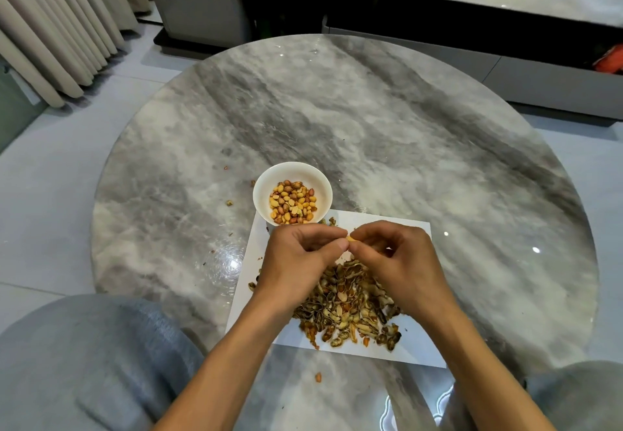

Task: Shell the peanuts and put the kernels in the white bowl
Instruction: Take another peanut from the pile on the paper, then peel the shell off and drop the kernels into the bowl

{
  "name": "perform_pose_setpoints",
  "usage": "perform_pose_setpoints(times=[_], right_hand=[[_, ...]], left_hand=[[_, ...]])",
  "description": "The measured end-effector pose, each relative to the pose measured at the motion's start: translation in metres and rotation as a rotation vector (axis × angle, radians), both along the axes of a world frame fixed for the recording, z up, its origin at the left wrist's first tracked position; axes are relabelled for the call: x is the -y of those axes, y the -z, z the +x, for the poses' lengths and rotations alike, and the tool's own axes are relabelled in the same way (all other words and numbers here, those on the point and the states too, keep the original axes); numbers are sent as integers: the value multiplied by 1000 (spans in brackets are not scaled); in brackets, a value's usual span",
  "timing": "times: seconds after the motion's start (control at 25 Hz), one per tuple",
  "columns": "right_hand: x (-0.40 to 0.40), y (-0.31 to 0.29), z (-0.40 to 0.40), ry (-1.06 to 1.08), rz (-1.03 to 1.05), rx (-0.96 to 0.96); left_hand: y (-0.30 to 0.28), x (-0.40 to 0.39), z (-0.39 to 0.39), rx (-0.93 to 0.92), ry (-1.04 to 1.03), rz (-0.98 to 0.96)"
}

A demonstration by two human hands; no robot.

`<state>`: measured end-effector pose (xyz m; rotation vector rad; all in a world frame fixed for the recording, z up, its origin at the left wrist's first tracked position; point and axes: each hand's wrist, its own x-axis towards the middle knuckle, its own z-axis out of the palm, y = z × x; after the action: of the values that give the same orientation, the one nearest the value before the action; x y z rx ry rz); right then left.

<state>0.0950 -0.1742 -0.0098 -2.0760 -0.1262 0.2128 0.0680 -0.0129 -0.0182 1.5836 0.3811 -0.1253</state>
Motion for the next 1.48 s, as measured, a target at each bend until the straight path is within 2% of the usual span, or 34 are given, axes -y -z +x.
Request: perform_pose_setpoints(times=[0.24,0.32,0.44,0.76,1.0,1.08,1.2,1.36,1.48], right_hand=[[3,-34,-13,3,452,-34],[-1,-35,-15,59,593,-110],[-7,-33,-18,145,740,-193],[-9,-32,-17,186,748,-384],[-13,-27,-18,203,764,-504],[-15,-25,-17,217,742,-467],[-19,-23,-20,222,636,-289],[-25,-22,-26,252,552,-151],[-28,-17,-25,292,567,-165]], left_hand=[[-27,5,-7,78,-21,-375],[-28,6,-7,115,-47,-430],[-31,8,-7,187,-79,-407],[-28,6,-6,322,-39,-196],[-20,6,-2,274,0,-83],[-16,9,-3,228,-15,-120],[-18,16,-8,96,-52,-364],[-22,27,-12,95,-133,-363],[-18,26,-10,125,-134,-309]])
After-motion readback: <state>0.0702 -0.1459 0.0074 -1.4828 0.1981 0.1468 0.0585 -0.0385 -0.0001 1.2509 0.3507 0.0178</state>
